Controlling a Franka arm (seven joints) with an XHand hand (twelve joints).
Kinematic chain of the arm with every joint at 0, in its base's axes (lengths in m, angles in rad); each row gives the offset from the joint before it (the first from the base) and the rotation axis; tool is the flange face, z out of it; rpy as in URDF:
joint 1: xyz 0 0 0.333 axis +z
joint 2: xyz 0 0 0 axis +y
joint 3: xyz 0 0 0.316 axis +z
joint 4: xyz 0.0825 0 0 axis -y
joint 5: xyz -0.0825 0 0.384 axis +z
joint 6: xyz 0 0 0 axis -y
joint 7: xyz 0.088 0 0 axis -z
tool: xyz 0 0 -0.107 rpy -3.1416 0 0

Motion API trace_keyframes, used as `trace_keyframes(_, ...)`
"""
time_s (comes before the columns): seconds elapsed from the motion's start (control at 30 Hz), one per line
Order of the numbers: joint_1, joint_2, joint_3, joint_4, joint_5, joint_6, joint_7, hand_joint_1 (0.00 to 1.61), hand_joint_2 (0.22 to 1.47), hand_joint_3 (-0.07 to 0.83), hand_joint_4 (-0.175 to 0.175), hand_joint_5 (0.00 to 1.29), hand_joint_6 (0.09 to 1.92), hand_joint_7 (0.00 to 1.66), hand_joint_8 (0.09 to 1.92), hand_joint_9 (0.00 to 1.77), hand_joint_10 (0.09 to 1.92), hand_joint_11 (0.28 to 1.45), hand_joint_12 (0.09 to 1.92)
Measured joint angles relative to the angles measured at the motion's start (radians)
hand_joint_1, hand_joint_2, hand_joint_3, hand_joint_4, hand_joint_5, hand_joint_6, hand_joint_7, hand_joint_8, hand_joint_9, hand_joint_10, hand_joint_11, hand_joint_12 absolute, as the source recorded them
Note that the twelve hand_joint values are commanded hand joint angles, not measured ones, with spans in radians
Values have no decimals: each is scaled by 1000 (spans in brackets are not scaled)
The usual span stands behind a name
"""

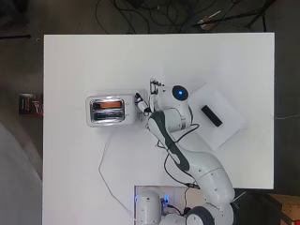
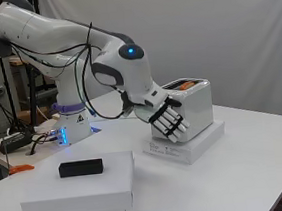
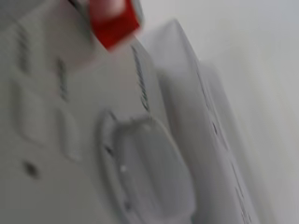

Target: Teleoperate dual arm-hand system to toast a bread

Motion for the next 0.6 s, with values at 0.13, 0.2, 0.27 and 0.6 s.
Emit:
trace_keyframes(0.13,-43,39,325,121,-42,-128,3,1,1030,-3,-59,187,87,214,87,315,87,405,87)
trace_keyframes(0.2,-80,55,479,198,-56,-199,4,0,1027,-3,-67,189,87,205,87,293,87,384,87)
trace_keyframes(0.27,-126,58,582,242,-75,-255,11,0,1027,-2,-72,189,87,199,87,279,87,372,87)
trace_keyframes(0.6,-289,27,708,159,-45,-318,31,84,1012,-3,-99,239,87,219,87,275,87,345,87)
